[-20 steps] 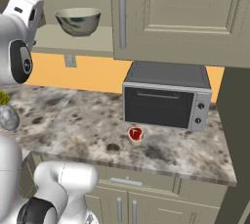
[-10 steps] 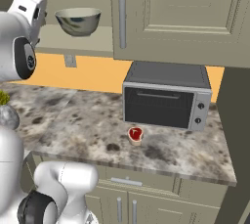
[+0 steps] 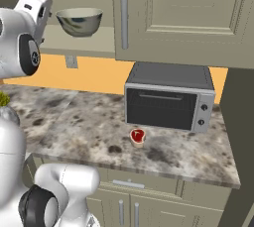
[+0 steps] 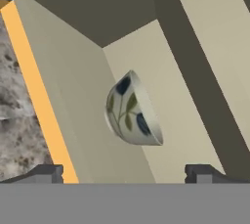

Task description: Retrieve the bowl from the cabinet, then place the raw meat into the bowl to avoid contamination.

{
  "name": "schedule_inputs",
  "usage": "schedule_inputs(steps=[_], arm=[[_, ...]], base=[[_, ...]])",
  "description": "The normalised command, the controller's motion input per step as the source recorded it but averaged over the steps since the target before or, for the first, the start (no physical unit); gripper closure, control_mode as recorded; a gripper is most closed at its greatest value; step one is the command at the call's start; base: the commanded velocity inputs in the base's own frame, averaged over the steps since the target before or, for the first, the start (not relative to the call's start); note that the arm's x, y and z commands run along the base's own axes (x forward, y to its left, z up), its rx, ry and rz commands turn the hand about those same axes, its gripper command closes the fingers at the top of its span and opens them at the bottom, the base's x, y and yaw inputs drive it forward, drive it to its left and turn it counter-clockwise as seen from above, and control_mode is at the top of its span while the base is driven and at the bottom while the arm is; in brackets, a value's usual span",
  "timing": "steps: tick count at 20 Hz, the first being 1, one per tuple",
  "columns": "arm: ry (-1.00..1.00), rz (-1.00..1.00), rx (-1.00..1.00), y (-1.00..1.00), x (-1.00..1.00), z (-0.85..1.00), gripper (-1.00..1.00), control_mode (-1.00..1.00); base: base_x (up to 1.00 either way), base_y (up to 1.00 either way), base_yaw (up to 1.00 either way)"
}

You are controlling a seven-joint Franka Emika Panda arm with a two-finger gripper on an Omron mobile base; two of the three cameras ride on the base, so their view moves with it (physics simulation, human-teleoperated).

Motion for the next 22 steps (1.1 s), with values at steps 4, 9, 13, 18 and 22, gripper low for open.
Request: schedule_inputs(steps=[4,9,13,18,22], arm=[[0.08,-0.01,0.00,0.00,0.16,0.00,-1.00,-1.00],[0.07,-0.02,0.01,0.00,0.14,0.00,-1.00,-1.00],[0.02,-0.01,0.04,0.00,0.16,0.00,-1.00,-1.00],[0.00,0.00,0.06,0.00,0.17,-0.01,-1.00,-1.00],[0.00,0.00,0.07,0.00,0.17,-0.07,-1.00,-1.00]], base=[[0.00,0.00,0.00],[0.00,0.00,0.00],[0.00,0.00,0.00],[0.00,0.00,0.00],[0.00,0.00,0.00]])
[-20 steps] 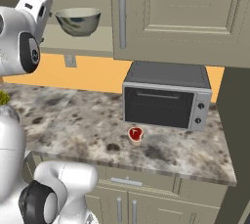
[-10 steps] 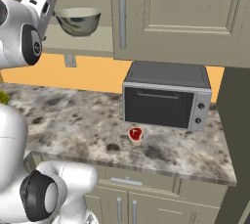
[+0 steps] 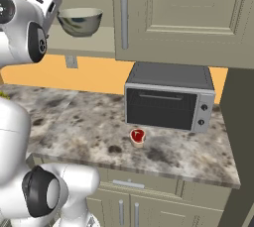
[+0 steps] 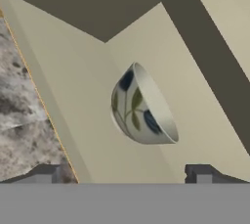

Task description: Retrieve the bowl from the cabinet, then place the raw meat into the bowl to avoid contamination.

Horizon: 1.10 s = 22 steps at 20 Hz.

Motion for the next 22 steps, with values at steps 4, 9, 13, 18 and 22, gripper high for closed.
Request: schedule_inputs(steps=[4,9,13,18,22], arm=[[0.00,0.00,0.07,0.00,0.17,-0.07,-1.00,-1.00],[0.00,0.00,0.07,0.00,0.15,-0.01,-1.00,-1.00],[0.00,0.00,0.07,0.00,0.10,0.00,-1.00,-1.00],[0.00,0.00,0.05,0.02,0.08,0.00,-1.00,-1.00],[0.00,0.00,0.03,0.05,0.07,0.00,-1.00,-1.00]], base=[[0.00,0.00,0.00],[0.00,0.00,0.00],[0.00,0.00,0.00],[0.00,0.00,0.00],[0.00,0.00,0.00]])
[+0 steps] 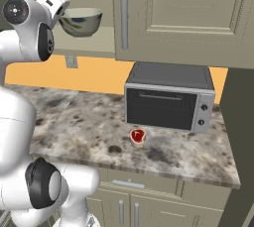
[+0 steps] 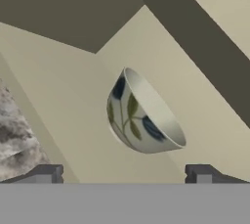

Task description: Retrieve the bowl from the cabinet, then place the raw meat into the bowl to avoid contamination.

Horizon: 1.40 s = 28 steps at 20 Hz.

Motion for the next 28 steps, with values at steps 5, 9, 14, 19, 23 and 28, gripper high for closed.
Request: schedule_inputs(steps=[5,9,14,19,23,28], arm=[[0.00,0.00,0.00,0.07,0.11,0.00,-1.00,-1.00],[0.00,0.00,0.00,0.09,0.13,-0.02,-1.00,-1.00],[0.00,0.00,0.00,0.08,0.18,-0.03,-1.00,-1.00],[0.00,0.00,0.00,0.05,0.22,0.00,-1.00,-1.00],[0.00,0.00,0.00,0.04,0.24,0.00,-1.00,-1.00],[0.00,0.00,0.00,0.04,0.24,0.00,-1.00,-1.00]], base=[[0.00,0.00,0.00],[0.00,0.00,0.00],[0.00,0.00,0.00],[0.00,0.00,0.00],[0.00,0.00,0.00],[0.00,0.00,0.00]])
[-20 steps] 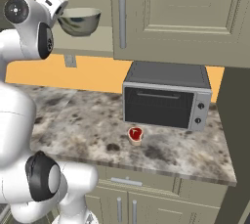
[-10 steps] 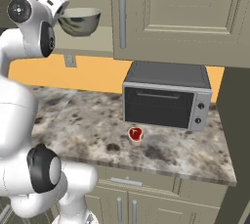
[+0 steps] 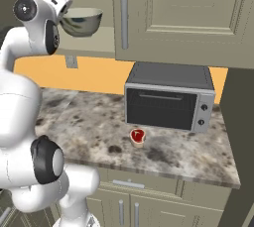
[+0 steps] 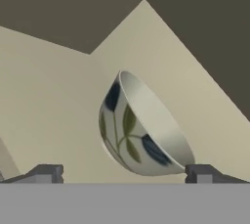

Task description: Retrieve the bowl from the cabinet, then place the raw meat into the bowl to avoid contamination.

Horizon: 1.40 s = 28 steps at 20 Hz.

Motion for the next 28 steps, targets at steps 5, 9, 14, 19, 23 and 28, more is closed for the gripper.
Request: schedule_inputs(steps=[5,9,14,19,23,28], arm=[[0.00,0.00,0.00,0.03,0.25,-0.01,-1.00,-1.00],[0.00,0.00,0.00,0.03,0.25,-0.02,-1.00,-1.00],[0.00,0.00,0.00,0.02,0.24,-0.02,-1.00,-1.00],[0.00,0.00,0.00,0.01,0.25,-0.01,-1.00,-1.00],[0.00,0.00,0.00,0.00,0.26,-0.01,-1.00,-1.00],[0.00,0.00,0.00,0.01,0.26,-0.02,-1.00,-1.00]], base=[[0.00,0.00,0.00],[0.00,0.00,0.00],[0.00,0.00,0.00],[0.00,0.00,0.00],[0.00,0.00,0.00],[0.00,0.00,0.00]])
